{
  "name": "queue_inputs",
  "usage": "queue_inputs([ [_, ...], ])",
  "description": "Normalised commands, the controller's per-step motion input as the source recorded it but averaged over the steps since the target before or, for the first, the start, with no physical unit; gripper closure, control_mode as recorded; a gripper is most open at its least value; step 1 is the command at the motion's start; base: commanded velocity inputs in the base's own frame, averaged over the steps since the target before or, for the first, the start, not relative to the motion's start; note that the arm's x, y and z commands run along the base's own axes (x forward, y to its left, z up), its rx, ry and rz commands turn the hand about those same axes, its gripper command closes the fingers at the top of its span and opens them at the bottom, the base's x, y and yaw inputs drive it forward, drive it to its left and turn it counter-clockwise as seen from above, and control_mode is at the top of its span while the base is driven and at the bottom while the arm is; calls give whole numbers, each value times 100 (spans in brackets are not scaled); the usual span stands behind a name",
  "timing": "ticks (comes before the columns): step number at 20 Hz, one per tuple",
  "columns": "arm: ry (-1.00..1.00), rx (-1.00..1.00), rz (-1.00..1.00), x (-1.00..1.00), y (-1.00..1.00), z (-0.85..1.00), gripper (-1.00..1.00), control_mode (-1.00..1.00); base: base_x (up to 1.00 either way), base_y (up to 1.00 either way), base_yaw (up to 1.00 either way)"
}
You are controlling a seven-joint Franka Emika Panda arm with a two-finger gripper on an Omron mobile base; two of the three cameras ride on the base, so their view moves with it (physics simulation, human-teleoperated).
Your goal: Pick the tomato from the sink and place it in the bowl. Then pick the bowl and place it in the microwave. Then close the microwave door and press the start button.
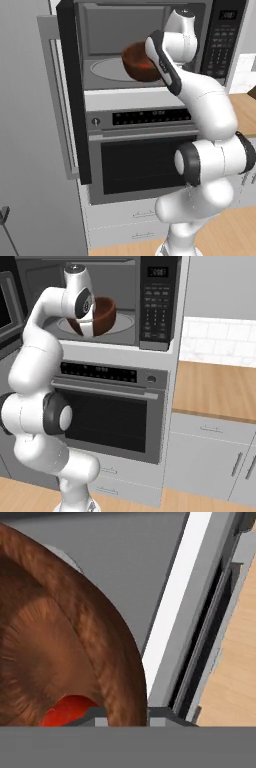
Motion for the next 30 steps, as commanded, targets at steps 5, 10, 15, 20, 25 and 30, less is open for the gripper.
queue_inputs([
  [5, -1, -6, 0, 100, 5, -14, 100, -100, 0, 0, 0],
  [10, -5, -12, 0, 78, 16, -53, -100, -100, 0, 0, 0],
  [15, -8, -5, -3, 2, 3, -26, -100, -100, 0, 0, 0],
  [20, -27, -4, 0, -95, 8, -32, -100, -100, 0, 0, 0],
  [25, -31, -3, 1, -100, 1, -12, -100, -100, 0, 0, 0],
  [30, -21, -7, 12, -100, 9, -24, -100, -100, 0, 0, 0],
])
